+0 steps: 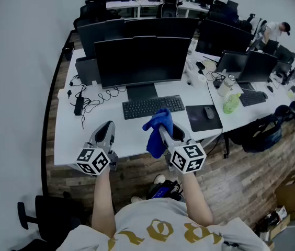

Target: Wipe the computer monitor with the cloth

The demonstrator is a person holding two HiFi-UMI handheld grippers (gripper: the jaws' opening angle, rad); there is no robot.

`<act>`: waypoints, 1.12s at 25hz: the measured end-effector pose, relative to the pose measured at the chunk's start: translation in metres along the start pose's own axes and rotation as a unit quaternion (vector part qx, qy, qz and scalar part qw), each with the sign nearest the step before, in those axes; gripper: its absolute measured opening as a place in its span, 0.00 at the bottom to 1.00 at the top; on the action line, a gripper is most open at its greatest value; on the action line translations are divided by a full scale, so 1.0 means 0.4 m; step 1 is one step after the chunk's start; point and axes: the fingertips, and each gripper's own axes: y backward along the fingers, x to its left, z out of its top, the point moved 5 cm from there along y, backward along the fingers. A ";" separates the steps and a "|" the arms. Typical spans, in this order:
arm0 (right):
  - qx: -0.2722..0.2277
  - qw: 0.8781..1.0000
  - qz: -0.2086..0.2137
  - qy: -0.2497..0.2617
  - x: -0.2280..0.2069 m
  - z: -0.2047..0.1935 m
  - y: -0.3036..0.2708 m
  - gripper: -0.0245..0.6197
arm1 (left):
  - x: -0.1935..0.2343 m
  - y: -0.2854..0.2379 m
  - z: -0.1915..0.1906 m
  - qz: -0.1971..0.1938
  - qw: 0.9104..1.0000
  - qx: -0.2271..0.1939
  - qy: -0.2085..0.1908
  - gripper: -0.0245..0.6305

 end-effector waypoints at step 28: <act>-0.069 0.997 -0.004 0.022 -0.102 0.090 -0.092 0.27 | 0.019 -0.199 -0.002 -0.027 0.999 0.027 0.008 0.04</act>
